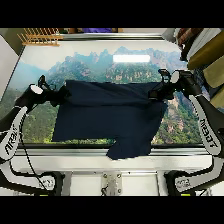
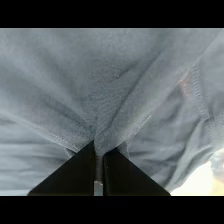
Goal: Fold the clothes and pants, and hang the long-sleeved shirts on hangers.
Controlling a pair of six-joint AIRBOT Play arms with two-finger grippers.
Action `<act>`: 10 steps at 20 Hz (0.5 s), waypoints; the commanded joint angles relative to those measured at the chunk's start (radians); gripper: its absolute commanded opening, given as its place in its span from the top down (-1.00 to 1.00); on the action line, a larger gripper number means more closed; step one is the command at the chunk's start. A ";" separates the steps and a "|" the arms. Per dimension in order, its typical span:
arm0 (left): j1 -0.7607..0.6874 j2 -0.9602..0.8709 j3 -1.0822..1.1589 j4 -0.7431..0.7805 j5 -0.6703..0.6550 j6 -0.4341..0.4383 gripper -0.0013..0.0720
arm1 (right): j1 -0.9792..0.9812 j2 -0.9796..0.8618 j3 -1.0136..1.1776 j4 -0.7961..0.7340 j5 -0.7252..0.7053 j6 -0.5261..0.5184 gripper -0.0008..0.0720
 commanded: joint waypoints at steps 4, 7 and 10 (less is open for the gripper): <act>0.049 0.149 0.091 0.071 -0.093 0.004 -0.58 | -0.020 0.143 0.010 0.010 0.050 -0.017 -0.54; 0.095 0.306 0.035 0.287 -0.225 -0.032 -0.58 | -0.058 0.310 -0.007 -0.008 0.072 -0.043 -0.54; 0.148 0.478 -0.204 0.392 -0.261 -0.134 -0.58 | -0.072 0.455 -0.061 -0.005 0.072 -0.042 -0.54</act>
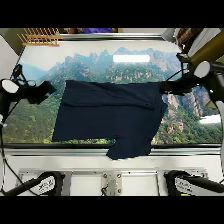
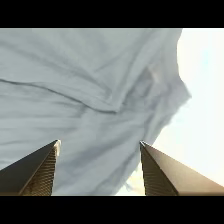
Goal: Fold the clothes and pants, and hang the long-sleeved shirts on hangers.
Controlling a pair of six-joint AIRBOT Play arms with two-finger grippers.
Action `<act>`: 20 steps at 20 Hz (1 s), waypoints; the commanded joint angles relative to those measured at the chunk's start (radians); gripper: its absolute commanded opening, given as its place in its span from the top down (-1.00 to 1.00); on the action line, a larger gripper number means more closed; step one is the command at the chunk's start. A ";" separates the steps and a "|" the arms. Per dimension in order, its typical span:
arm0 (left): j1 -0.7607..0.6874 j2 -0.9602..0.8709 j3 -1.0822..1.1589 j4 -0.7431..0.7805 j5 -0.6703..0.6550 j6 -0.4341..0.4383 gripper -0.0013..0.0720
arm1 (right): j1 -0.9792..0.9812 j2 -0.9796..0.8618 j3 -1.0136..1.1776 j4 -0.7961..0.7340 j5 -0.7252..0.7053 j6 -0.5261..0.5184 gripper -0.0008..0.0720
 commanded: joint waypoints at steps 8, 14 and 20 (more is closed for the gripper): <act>0.231 0.410 -0.710 0.094 -0.039 -0.209 -0.58 | -0.014 0.266 -0.120 0.012 -0.008 -0.010 -0.53; 0.264 0.451 -0.842 -0.090 0.112 -0.208 -0.58 | -0.014 0.265 -0.120 0.012 -0.009 -0.010 -0.53; 0.153 0.290 -0.769 -0.146 0.216 -0.205 -0.58 | -0.014 0.265 -0.120 0.011 -0.008 -0.006 -0.53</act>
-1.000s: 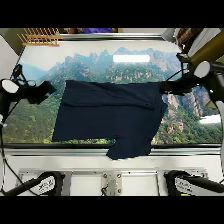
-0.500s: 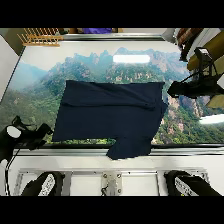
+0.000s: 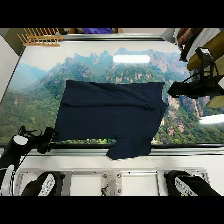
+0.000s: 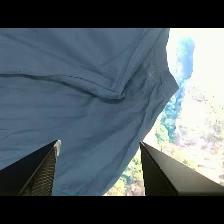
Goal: Fold the clothes and pants, and hang the long-sleeved shirts on hangers.
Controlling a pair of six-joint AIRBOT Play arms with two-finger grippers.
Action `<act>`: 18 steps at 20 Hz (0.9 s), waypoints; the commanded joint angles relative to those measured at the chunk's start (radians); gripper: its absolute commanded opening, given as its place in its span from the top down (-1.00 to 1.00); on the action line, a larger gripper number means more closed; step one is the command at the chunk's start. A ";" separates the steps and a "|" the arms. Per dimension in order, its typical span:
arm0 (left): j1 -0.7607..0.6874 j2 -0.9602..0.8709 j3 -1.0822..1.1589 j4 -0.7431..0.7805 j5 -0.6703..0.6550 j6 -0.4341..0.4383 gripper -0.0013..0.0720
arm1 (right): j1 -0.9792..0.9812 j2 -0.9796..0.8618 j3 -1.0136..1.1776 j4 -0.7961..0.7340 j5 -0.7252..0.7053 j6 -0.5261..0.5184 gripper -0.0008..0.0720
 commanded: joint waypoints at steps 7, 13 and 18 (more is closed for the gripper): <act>-0.166 -0.192 0.162 -0.014 0.089 -0.008 0.93 | -0.085 0.033 -0.060 0.000 0.110 0.000 -0.53; -0.169 -0.041 0.151 -0.010 0.074 0.080 0.93 | -0.327 0.167 -0.603 0.125 0.047 0.023 -0.54; -0.169 0.056 0.105 -0.010 0.078 0.080 0.93 | -0.320 0.095 -0.854 0.366 -0.159 -0.011 -0.54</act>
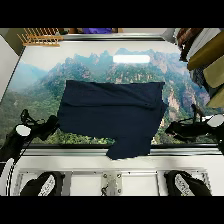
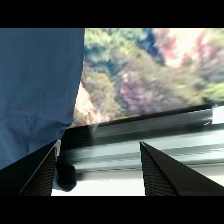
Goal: Fold the clothes and pants, and hang the long-sleeved shirts on hangers.
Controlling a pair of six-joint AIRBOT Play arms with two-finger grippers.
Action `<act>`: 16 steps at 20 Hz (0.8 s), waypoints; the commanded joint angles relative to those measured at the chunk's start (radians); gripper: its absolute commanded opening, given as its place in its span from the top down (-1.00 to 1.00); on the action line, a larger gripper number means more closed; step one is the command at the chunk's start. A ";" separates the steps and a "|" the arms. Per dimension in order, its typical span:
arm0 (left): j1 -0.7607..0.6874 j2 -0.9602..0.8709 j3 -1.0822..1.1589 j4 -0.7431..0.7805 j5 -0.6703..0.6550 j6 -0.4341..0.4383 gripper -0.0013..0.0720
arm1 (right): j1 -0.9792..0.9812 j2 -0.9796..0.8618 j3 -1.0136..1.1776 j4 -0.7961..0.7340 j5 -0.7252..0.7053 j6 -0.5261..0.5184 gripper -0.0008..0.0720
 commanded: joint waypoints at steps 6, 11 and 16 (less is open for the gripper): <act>0.000 0.063 -0.051 0.000 -0.004 0.011 0.93 | 0.241 -0.180 -0.149 0.231 -0.300 -0.016 -0.53; 0.000 0.063 -0.051 0.000 -0.004 0.011 0.93 | 0.314 -0.203 -0.146 0.256 -0.344 -0.081 0.04; 0.000 0.064 0.054 -0.002 -0.061 0.011 0.93 | 0.302 -0.123 0.010 0.124 -0.288 -0.135 0.93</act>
